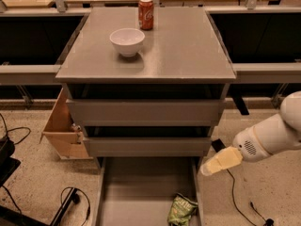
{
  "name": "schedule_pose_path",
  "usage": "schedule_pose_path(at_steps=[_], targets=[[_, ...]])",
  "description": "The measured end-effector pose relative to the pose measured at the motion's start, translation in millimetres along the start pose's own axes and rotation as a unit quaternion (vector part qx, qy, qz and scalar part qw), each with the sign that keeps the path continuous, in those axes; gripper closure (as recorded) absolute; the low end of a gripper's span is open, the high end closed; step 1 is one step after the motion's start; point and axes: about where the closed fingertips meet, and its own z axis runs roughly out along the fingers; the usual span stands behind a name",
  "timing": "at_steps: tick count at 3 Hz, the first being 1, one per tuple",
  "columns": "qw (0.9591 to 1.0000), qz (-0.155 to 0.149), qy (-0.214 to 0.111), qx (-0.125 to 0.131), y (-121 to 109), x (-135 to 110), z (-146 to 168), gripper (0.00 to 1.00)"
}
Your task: Place green jalapeno chip bag into bottom drawer
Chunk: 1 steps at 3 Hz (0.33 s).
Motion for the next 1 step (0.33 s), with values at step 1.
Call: schedule_pose_path(at_steps=[1], targets=[[0.9993,-0.026,0.007,0.028,44.2,-7.6,-47.0,0.0]])
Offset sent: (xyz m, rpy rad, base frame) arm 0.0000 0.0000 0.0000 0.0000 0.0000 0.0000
